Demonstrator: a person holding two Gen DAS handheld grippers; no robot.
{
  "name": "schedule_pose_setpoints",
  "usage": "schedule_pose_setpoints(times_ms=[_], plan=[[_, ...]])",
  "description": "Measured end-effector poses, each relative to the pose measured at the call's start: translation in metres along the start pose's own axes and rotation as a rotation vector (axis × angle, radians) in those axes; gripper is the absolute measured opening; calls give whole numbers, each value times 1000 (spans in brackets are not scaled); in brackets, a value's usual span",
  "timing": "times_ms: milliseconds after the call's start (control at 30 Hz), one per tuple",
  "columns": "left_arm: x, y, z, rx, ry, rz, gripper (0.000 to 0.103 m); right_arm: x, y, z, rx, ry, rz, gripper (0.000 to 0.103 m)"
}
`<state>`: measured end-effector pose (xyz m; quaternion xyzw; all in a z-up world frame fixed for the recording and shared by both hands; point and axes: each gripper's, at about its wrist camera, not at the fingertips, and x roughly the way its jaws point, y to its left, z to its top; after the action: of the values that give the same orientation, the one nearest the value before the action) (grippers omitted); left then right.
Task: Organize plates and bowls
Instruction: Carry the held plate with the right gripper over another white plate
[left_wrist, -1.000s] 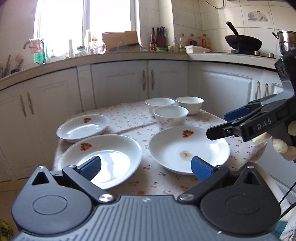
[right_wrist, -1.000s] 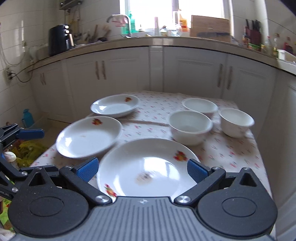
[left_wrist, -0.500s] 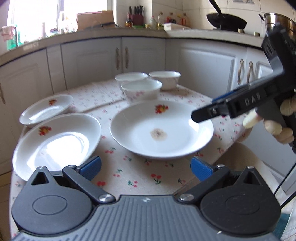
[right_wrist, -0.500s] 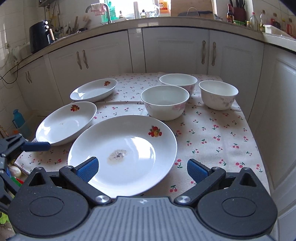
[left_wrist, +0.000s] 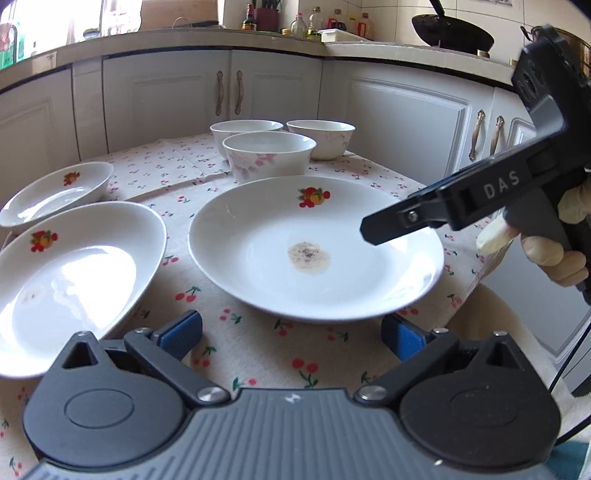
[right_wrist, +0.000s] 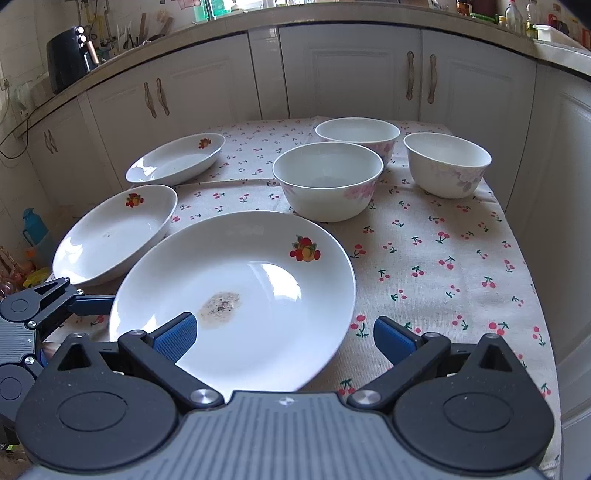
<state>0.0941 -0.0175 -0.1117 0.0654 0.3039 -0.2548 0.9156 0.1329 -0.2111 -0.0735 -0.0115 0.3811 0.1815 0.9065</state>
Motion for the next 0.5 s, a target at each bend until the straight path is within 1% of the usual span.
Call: schedule_pose_setpoints(times_ms=[33, 300, 500], plan=[[2, -2, 0, 13, 0, 5, 103, 2, -1, 1, 1, 6, 1, 103], [3, -1, 1, 23, 1, -16, 103, 16, -6, 5, 0, 44, 34, 103], [4, -1, 2, 28, 0, -18, 103, 23, -10, 9, -11, 60, 48, 103]])
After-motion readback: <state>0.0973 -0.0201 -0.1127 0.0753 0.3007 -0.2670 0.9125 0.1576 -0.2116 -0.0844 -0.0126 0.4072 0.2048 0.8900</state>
